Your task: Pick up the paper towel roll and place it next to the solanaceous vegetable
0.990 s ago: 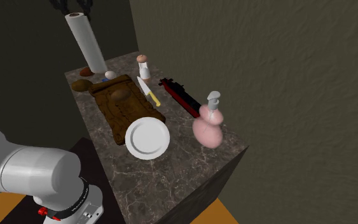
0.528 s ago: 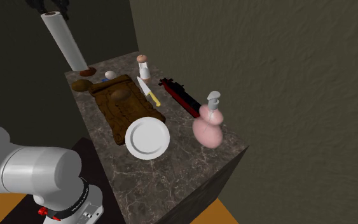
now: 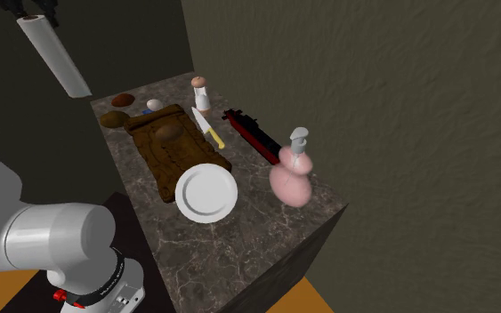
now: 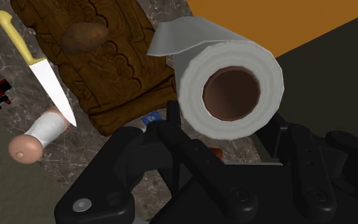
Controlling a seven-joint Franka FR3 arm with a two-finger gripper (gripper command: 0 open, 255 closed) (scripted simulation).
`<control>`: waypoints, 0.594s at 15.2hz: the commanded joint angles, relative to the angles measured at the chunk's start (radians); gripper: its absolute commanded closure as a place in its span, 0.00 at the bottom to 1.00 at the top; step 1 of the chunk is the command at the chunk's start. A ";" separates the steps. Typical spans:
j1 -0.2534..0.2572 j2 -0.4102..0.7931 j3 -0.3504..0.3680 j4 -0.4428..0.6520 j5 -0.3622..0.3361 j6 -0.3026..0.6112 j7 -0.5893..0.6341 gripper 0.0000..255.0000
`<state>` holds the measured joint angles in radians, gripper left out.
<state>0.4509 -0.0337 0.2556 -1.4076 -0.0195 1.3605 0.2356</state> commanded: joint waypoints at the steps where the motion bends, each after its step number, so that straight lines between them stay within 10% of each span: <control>1: 0.016 0.040 0.018 0.051 -0.009 -0.014 0.034 1.00; 9: 0.010 -0.017 0.011 -0.129 0.006 0.113 0.026 1.00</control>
<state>0.4620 -0.0417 0.2676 -1.5119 -0.0158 1.4562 0.2629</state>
